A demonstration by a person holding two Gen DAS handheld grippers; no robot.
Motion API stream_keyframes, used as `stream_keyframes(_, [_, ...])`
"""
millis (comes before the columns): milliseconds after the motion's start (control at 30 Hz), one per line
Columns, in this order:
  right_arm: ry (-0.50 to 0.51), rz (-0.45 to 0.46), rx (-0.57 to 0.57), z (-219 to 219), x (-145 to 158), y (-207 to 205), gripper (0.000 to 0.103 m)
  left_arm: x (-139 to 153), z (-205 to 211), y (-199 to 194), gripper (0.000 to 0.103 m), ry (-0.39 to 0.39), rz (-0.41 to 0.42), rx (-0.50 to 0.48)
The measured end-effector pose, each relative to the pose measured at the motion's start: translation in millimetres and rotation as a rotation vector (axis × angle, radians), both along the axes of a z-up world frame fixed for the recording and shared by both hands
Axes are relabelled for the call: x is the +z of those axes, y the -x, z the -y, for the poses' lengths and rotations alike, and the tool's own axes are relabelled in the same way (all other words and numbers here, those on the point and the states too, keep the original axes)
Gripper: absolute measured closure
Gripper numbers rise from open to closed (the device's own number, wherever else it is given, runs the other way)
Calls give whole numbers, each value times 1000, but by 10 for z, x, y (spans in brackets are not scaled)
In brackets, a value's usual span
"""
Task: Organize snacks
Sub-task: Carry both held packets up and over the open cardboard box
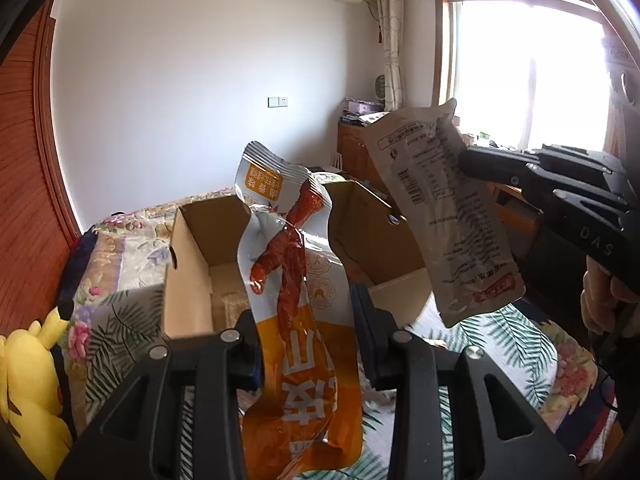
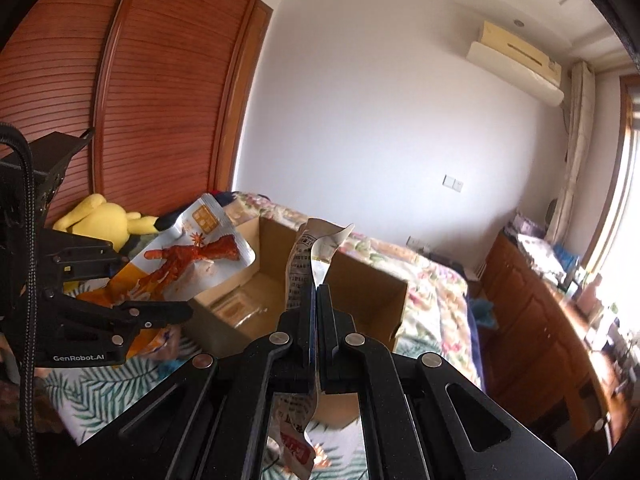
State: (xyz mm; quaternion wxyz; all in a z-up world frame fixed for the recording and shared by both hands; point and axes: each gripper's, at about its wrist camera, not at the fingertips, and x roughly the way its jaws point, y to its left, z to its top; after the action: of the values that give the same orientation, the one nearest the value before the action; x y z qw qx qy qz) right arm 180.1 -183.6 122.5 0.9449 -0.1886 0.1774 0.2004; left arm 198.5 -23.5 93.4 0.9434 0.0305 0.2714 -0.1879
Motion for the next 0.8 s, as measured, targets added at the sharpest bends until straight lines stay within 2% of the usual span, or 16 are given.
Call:
stream_keyframes(200, [30,30,5,-131,88,-218,103,59,-107,-286,69,-13,10,36])
stream_keyframes(500, [72,58,-7,-275,118,-618,103,-2,-161,-748,69,-21,5,68])
stream_keyframes(800, [73,-3,-23,-299,-178,-1031,103,-180,-84,-1120,69,-15,-47,78])
